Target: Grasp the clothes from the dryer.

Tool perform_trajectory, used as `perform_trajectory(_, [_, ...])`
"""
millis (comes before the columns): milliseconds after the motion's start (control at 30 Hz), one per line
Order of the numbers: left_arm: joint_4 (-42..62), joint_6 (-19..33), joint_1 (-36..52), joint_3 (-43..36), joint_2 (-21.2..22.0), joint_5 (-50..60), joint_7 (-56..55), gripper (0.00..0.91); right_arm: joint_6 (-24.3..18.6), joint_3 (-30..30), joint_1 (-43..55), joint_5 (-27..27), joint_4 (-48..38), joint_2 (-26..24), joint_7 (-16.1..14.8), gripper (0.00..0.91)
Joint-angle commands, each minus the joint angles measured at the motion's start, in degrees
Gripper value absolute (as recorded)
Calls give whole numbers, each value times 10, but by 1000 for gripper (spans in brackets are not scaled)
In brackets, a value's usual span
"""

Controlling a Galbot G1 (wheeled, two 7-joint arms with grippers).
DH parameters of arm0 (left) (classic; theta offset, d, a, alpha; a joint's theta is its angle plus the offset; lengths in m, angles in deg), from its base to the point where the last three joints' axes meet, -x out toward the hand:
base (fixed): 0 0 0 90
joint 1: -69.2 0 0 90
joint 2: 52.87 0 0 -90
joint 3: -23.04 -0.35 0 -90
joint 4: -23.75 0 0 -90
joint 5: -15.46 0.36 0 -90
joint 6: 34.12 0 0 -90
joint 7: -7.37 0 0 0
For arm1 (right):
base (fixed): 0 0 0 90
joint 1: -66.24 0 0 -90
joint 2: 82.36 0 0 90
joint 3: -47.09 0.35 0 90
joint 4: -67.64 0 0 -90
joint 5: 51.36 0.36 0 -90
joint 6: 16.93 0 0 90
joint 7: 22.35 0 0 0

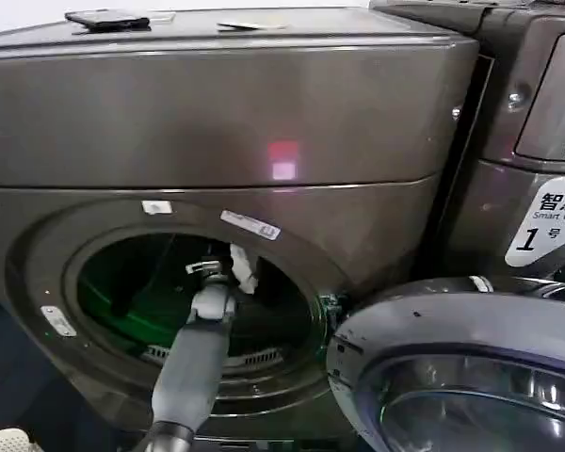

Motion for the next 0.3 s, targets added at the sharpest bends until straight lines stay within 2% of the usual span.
perform_trajectory(33, [-7,4,-6,1,-1,1,-4,0,2,1,0,-1,1,1,-1,907])
perform_trajectory(300, [-3,4,-4,-1,-4,3,4,0,5,-1,4,-7,-1,0,-2,907])
